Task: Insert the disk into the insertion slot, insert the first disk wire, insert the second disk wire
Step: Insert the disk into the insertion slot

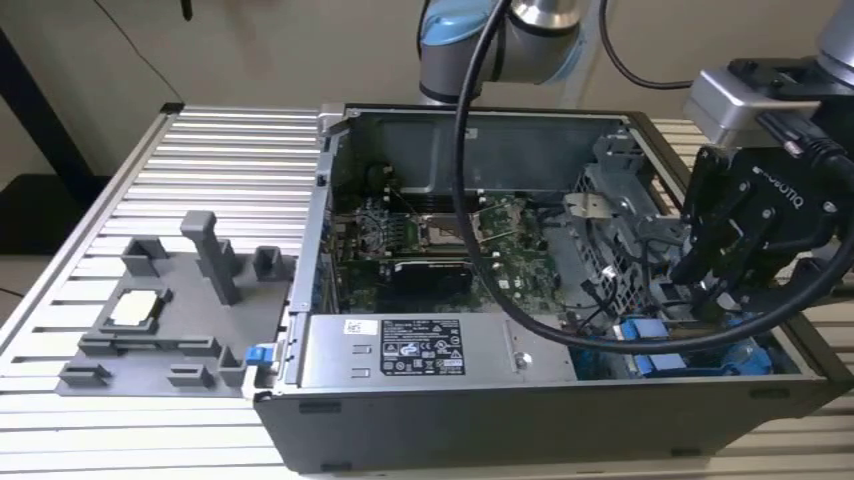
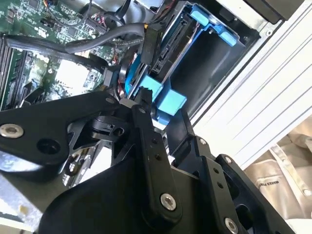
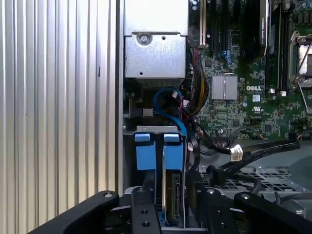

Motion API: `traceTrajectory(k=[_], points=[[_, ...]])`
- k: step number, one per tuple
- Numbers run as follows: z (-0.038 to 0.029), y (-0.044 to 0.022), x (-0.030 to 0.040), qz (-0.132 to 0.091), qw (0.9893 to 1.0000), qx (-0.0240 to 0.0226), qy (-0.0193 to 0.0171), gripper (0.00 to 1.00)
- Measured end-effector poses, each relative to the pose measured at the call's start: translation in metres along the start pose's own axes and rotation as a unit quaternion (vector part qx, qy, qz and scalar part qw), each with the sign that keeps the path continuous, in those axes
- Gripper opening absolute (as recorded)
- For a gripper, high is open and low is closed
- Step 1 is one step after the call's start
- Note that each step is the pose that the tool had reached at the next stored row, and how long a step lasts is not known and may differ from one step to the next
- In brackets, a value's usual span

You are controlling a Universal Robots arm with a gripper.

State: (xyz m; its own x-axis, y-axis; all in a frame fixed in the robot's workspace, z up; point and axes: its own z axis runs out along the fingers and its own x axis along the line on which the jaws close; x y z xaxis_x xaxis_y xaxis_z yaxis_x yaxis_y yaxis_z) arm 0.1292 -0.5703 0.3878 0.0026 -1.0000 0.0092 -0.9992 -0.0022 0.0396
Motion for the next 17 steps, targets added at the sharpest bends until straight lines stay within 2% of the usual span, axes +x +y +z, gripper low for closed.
traceTrajectory(k=[3,6,7,10,12,15,17], points=[[-0.0093,0.0004,-0.0007,0.0,1.0,0.0,0.0004,0.41],[-0.0119,0.0004,-0.0023,0.0,1.0,0.0003,0.0006,0.41],[-0.012,0.0005,-0.0027,0.0,1.0,0.0049,0.0008,0.41],[-0.012,0.0013,-0.0032,0.0,0.9995,0.0323,0.0004,0.41],[-0.0121,0.0016,-0.0035,0.0,0.9987,0.0509,0.0001,0.41],[-0.012,0.0018,-0.0041,-0.001,0.997,0.0778,-0.0008,0.41],[-0.012,0.002,-0.0045,-0.001,0.9954,0.0957,-0.0014,0.41]])
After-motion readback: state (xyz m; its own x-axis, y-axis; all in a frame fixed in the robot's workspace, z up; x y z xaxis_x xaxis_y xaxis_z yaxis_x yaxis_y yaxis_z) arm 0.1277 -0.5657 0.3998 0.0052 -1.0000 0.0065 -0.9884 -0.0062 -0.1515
